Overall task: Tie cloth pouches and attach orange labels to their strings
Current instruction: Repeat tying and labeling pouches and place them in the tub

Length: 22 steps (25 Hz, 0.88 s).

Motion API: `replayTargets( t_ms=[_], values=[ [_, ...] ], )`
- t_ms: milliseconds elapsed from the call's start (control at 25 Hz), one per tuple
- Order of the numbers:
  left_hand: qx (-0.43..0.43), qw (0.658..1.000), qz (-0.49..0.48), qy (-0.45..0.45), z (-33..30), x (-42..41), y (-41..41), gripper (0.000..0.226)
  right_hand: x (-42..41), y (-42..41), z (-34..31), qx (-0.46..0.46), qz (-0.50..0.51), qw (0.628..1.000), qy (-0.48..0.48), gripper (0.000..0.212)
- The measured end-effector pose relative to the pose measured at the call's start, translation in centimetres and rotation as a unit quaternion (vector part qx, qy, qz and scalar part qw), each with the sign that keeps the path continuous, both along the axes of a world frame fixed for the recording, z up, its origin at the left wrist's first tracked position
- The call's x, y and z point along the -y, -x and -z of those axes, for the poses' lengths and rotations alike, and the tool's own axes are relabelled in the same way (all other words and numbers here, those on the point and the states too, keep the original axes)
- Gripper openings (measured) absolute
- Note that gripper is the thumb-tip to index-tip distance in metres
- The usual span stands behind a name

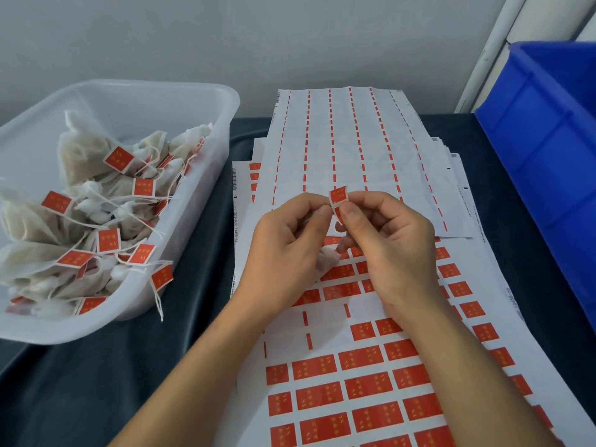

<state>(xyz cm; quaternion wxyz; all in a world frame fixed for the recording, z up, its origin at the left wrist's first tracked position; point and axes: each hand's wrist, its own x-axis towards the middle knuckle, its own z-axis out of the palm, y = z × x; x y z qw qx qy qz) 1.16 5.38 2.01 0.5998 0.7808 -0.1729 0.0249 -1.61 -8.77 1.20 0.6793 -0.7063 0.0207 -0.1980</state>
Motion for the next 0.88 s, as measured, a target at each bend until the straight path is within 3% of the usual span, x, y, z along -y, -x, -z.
replayTargets(
  t_ms=[240, 600, 720, 880],
  values=[
    [-0.028, 1.000, -0.008, 0.012, 0.1, 0.1, -0.1, 0.023, 0.0, -0.2, 0.3, 0.008, 0.026, 0.998, 0.062, 0.008],
    [-0.041, 0.998, -0.042, 0.016, -0.2, 0.4, 0.0, 0.020, 0.4, -0.2, 0.9, 0.055, 0.044, 0.973, 0.218, 0.023],
    [-0.054, 0.996, -0.067, 0.023, -0.1, 0.4, -0.2, 0.020, 0.8, -0.2, 0.9, 0.037, 0.052, 0.981, 0.184, 0.028],
    [-0.079, 0.994, -0.066, 0.031, 0.0, 0.3, -0.3, 0.022, 1.3, -0.5, 0.8, -0.034, -0.009, 0.998, 0.055, 0.024]
  ],
)
